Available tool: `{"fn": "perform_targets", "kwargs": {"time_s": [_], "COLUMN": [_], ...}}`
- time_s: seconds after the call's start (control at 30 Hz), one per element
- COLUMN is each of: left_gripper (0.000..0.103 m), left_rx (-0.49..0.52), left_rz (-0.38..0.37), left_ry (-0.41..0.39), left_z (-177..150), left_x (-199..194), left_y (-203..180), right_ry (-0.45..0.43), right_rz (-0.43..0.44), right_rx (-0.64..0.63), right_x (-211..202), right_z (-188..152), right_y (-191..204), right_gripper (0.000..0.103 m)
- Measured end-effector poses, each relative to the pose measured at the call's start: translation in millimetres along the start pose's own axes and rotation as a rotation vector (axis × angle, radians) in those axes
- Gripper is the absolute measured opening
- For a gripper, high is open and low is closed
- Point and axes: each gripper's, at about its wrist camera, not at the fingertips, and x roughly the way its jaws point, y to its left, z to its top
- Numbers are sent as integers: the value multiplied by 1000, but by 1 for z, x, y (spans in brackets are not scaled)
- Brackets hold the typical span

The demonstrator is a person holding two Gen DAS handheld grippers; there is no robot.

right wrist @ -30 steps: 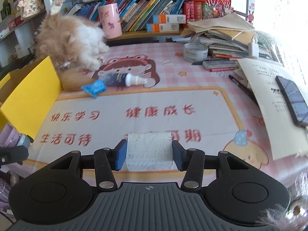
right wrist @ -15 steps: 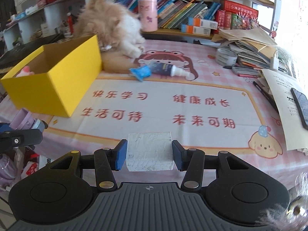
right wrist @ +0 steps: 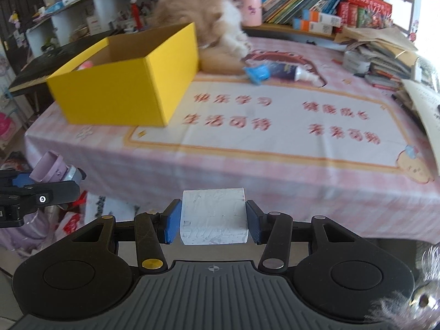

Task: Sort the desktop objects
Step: 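Lift the toy truck and white block with both tools toward the yellow box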

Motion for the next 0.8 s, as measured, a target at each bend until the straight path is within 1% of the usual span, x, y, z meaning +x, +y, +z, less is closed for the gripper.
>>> {"fn": "perform_targets", "kwargs": {"time_s": [0.2,0.33,0.8], "left_gripper": [64,64,64], "left_rx": [9,-3,-16], "left_rz": [10,22,38], "left_ry": [4,0,-11], "left_z": [-9,-12,-16], "left_x": [-11,-16,-25], "left_y": [5,10,16], "right_ry": [11,15,11], "right_rz": [36,51,91], "right_rx": [-26,-44,-88], "right_x": [-2,-2,-2], "right_z": [-7,-8,-7], "right_y": [21,31,51], "right_gripper": [46,46,46]}}
